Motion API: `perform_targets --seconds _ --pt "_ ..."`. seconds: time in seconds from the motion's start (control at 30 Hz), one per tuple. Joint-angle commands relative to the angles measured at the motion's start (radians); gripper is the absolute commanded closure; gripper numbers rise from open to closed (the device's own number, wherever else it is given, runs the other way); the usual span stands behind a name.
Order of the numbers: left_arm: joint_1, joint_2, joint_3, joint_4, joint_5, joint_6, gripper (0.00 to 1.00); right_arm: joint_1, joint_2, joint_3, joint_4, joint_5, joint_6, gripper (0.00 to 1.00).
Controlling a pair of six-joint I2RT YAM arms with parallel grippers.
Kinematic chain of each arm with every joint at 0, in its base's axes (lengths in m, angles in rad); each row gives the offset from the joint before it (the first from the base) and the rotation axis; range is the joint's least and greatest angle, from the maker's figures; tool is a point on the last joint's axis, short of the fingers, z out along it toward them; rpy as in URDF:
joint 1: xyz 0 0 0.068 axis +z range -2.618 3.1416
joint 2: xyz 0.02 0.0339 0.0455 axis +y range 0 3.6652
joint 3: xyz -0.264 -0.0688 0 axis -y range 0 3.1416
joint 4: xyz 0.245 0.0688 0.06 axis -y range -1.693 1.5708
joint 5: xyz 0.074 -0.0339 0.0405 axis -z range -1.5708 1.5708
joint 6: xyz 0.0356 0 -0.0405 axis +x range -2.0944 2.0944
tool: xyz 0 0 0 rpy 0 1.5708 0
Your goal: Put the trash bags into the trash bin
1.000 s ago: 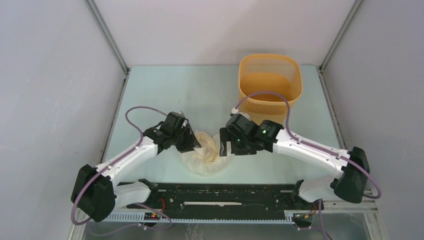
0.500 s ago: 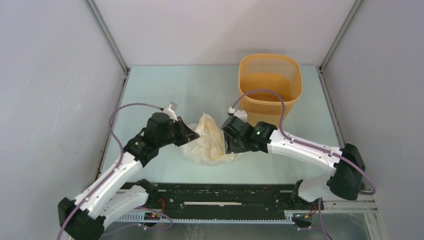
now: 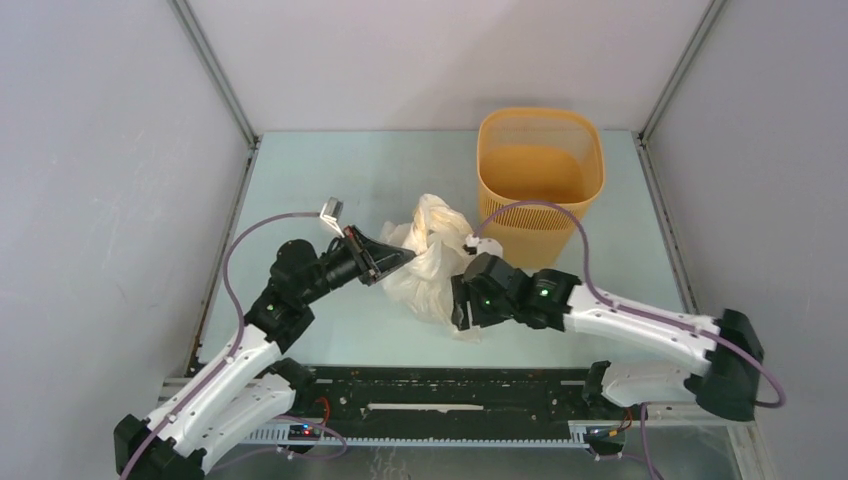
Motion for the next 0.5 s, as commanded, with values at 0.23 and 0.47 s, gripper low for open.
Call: perform_targets --seconds 0.23,0.47 --pt "0.012 -0.019 0.129 0.066 0.183 0.073 1.00 -0.051 -0.538 0.026 -0.018 -0.075 -0.126 0.02" --pt "0.012 -0.038 0.227 -0.043 0.278 0.199 1.00 -0.280 -0.555 0.150 -0.018 -0.402 -0.104 0.00"
